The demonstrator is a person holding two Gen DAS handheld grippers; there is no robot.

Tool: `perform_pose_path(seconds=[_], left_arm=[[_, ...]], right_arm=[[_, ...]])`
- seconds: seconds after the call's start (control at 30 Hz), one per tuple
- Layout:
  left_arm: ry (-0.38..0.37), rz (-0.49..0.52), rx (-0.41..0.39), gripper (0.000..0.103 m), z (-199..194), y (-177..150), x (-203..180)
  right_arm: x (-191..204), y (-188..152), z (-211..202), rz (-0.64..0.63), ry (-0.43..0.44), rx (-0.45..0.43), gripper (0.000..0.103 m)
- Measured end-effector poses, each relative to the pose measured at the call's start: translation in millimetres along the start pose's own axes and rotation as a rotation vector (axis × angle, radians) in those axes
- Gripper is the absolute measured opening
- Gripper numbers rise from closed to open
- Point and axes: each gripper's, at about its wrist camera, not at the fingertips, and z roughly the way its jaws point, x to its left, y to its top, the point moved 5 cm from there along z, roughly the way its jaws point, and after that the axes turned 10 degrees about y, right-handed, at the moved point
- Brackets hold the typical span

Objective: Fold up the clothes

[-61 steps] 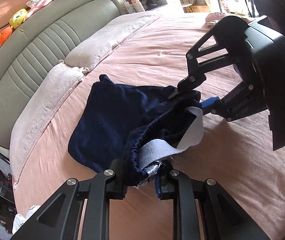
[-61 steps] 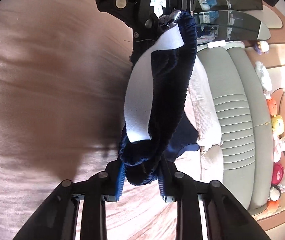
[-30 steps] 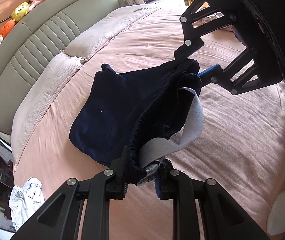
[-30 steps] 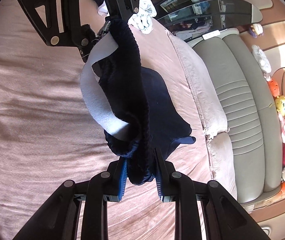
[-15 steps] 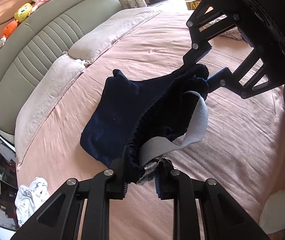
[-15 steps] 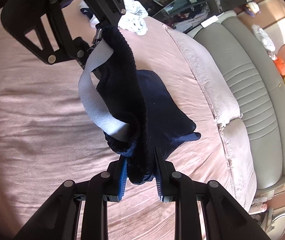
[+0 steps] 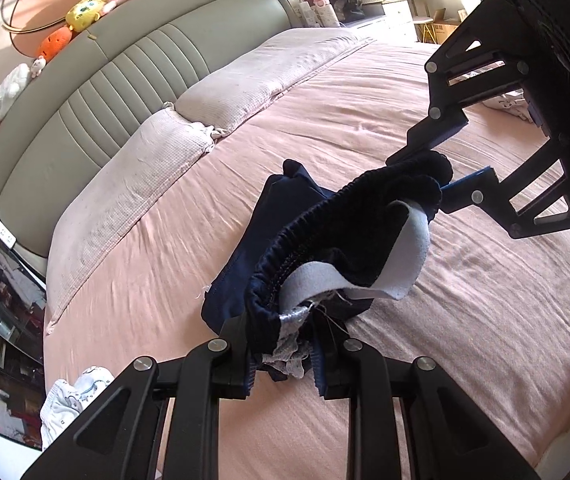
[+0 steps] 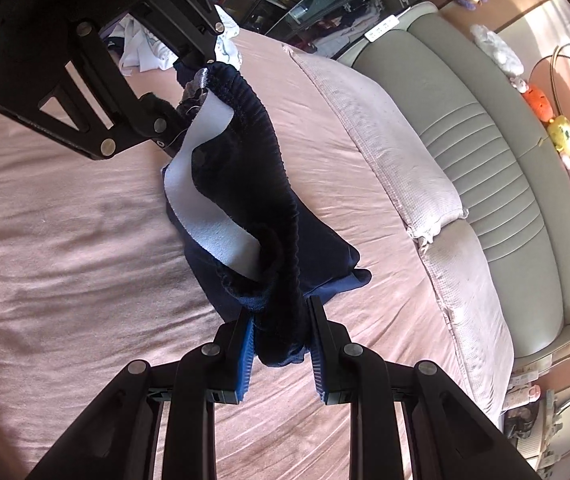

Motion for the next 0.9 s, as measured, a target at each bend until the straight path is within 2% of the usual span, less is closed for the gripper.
perform_pose_path(seconds=[0.13,0.3,0.43,0.6,0.9], left_arm=[[-0.006,-0.011,0.014,0.020,15.0,1.4,4.7],[-0.018,-0.069,0.056,0.020,38.9,-1.3,15.8],[-0.022,-0.103,0.085,0.020,55.6,-2.4,24.6],[-0.035,-0.089,0.128,0.020,83.1,-5.9,25.4],[-0.093,-0.138,0.169,0.021,122.2,-4.4,29.4]], right_arm=[[-14.9,4.7,11.9,0.055,0.022,-0.002,0.022],[-30.9,17.8,29.0,0.135,0.056,-0.018,0.022],[-35.4,24.8,47.0,0.118,0.035,-0.011,0.022],[-45.1,24.1,72.4,0.162,0.080,0.008,0.022],[-67.0,17.6,108.6,0.208,0.106,0.048,0.022]])
